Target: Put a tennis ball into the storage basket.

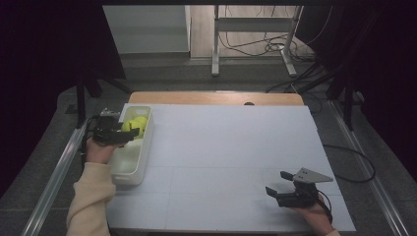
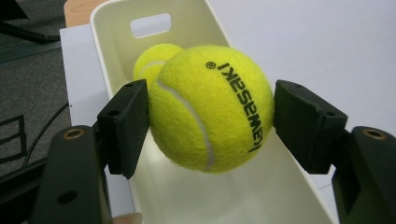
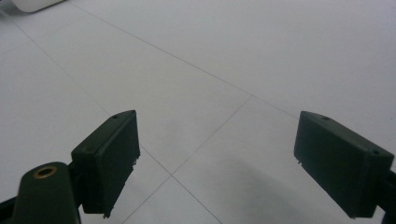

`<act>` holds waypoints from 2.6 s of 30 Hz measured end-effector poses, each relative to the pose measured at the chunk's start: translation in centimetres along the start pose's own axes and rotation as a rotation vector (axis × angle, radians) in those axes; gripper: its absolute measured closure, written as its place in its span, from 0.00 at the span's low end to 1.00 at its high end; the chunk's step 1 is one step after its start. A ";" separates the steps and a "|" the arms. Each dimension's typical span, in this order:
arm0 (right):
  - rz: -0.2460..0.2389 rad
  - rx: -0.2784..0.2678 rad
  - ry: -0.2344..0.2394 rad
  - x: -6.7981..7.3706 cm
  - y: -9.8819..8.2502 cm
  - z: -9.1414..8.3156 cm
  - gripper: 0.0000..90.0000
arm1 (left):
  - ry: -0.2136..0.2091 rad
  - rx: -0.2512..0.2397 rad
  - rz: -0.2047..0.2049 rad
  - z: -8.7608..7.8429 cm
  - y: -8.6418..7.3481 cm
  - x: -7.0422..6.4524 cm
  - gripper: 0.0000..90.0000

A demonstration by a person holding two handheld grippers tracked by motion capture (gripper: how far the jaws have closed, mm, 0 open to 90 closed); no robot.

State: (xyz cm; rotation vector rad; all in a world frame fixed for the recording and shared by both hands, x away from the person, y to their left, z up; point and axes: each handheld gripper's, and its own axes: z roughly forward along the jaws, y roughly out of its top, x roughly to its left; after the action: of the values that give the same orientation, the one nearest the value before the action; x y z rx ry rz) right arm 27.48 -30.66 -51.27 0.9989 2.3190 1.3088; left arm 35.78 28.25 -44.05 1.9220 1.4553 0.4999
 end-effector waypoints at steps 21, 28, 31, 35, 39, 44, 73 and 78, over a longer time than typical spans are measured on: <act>0.001 0.003 0.002 0.0 0.0 0.1 0.17 | -0.035 -0.099 0.002 -0.9 0.2 -0.2 0.10; 0.003 0.002 -0.002 0.0 -0.1 0.0 0.17 | -0.091 -0.135 -0.002 -1.2 0.3 -0.5 0.10; 0.007 0.001 -0.005 -0.1 -0.1 -0.1 0.17 | -0.114 -0.148 -0.002 -1.3 0.4 -0.7 0.10; 0.008 -0.002 -0.004 -0.1 -0.1 0.0 0.17 | -0.159 -0.174 0.009 -1.8 0.4 -1.1 0.10; 0.012 -0.005 -0.004 -0.2 0.0 0.0 0.17 | -0.195 -0.180 0.050 -2.1 0.3 -2.0 0.10; 0.012 -0.001 0.002 -0.4 0.1 0.3 0.17 | -0.223 -0.189 0.085 -2.4 0.2 -3.2 0.09; 0.003 -0.015 0.006 -0.1 -0.1 -0.2 0.17 | -0.346 -0.225 0.202 -2.5 -2.1 -9.7 0.09; 0.007 -0.019 0.001 -0.1 -0.2 -0.5 0.17 | -0.364 -0.238 0.223 -2.5 -2.7 -10.9 0.09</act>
State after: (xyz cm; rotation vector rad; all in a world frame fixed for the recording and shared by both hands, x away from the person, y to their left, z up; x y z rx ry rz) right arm 27.19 -31.08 -51.15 1.0011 2.3015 1.3320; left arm 28.95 19.08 -43.19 1.8733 0.9154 0.3782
